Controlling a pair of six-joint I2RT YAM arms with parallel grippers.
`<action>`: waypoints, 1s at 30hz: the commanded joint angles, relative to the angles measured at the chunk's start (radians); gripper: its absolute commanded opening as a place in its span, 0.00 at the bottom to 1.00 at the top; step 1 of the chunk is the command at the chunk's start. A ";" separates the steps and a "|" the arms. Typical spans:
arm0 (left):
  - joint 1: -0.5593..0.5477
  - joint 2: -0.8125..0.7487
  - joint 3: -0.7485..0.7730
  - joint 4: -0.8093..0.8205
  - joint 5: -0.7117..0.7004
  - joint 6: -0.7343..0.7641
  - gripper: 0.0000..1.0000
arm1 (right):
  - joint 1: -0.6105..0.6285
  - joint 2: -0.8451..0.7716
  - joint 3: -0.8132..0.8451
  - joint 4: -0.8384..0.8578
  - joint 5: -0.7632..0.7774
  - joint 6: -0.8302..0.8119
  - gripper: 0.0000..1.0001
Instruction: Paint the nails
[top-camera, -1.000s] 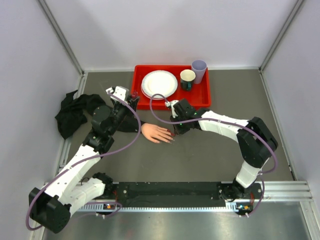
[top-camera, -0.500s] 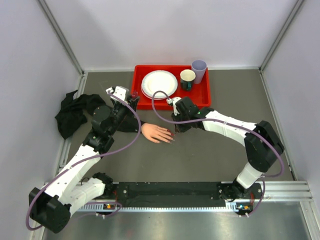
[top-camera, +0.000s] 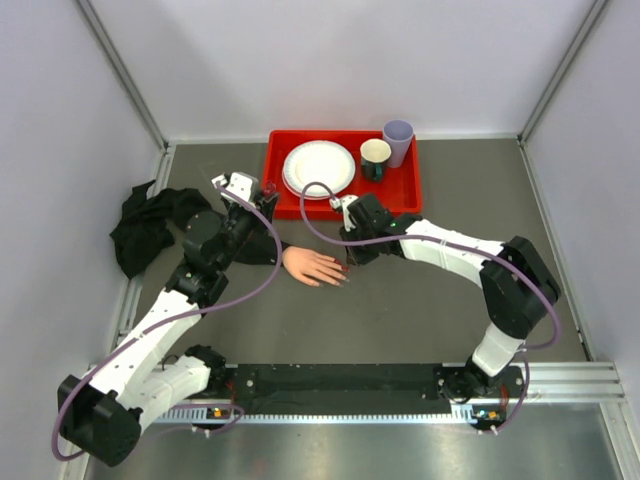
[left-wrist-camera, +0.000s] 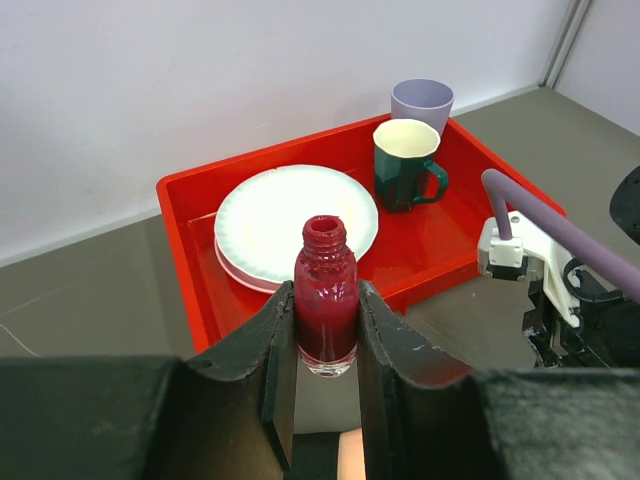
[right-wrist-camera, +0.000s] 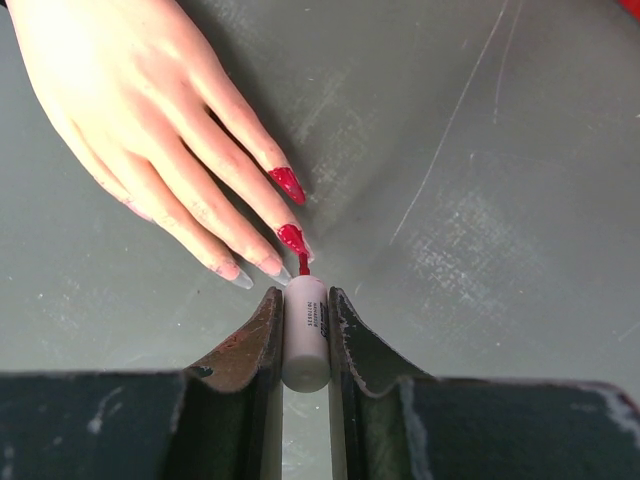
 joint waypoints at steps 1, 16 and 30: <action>0.005 -0.001 0.012 0.057 0.012 -0.005 0.00 | -0.004 0.013 0.047 0.045 -0.031 0.003 0.00; 0.005 0.002 0.012 0.060 0.015 -0.006 0.00 | -0.014 0.030 0.067 0.064 -0.069 0.012 0.00; 0.005 -0.003 0.010 0.060 0.013 -0.005 0.00 | -0.020 0.056 0.067 0.054 -0.068 0.012 0.00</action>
